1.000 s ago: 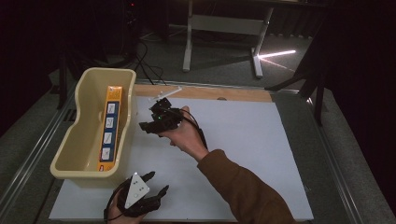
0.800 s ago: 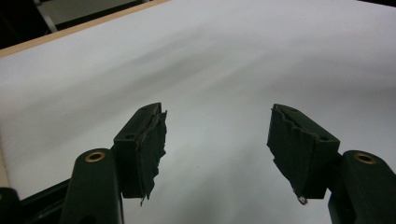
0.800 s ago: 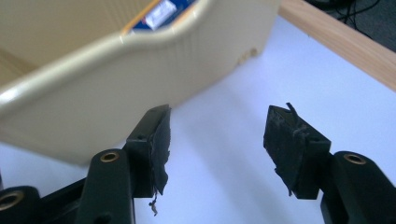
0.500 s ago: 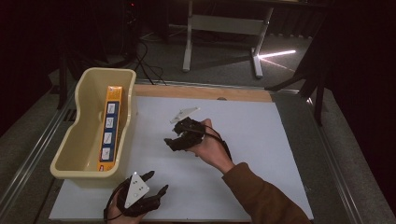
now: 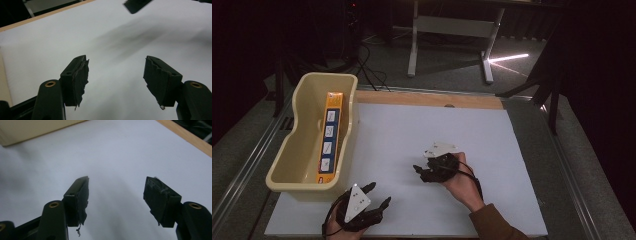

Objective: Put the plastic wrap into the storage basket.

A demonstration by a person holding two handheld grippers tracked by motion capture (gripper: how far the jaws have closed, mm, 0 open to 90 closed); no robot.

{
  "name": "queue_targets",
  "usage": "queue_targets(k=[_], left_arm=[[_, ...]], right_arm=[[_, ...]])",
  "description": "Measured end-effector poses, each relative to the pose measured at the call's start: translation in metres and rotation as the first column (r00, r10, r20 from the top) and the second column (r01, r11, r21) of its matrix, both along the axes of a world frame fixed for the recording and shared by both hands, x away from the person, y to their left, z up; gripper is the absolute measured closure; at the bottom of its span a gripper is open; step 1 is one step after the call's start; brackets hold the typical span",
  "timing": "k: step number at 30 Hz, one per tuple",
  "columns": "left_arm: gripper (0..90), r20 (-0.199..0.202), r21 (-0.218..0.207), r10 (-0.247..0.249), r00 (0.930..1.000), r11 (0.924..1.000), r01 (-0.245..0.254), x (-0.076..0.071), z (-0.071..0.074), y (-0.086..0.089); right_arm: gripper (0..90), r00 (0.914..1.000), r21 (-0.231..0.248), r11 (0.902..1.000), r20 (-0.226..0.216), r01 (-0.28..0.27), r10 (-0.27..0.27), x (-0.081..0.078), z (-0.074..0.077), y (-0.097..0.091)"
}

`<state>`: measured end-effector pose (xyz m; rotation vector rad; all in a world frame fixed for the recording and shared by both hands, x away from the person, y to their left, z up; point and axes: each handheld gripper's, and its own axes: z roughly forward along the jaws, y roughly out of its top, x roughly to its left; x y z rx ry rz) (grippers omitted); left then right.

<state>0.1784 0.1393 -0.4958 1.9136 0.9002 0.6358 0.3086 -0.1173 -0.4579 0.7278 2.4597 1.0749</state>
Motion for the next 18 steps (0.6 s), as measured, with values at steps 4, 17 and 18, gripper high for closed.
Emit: queue_targets(k=[4, 17, 18], left_arm=[[35.8, 0.002, 0.003, 0.005, 1.0, 1.0, -0.005, 0.0, 0.0, 0.001], [35.8, -0.001, 0.015, 0.027, 0.9996, 0.9995, -0.027, 0.001, 0.001, 0.002], [35.8, 0.0, 0.012, 0.028, 0.9996, 0.9995, -0.028, 0.001, 0.001, 0.003]], right_arm=[[36.4, 0.9992, 0.009, 0.9996, 0.028, 0.027, -0.027, -0.008, -0.009, -0.027], [35.4, 0.9966, 0.202, 0.9759, -0.01, 0.083, -0.082, -0.033, -0.027, -0.11], [34.7, 0.9962, 0.215, 0.9727, -0.01, 0.087, -0.087, -0.035, -0.028, -0.116]])
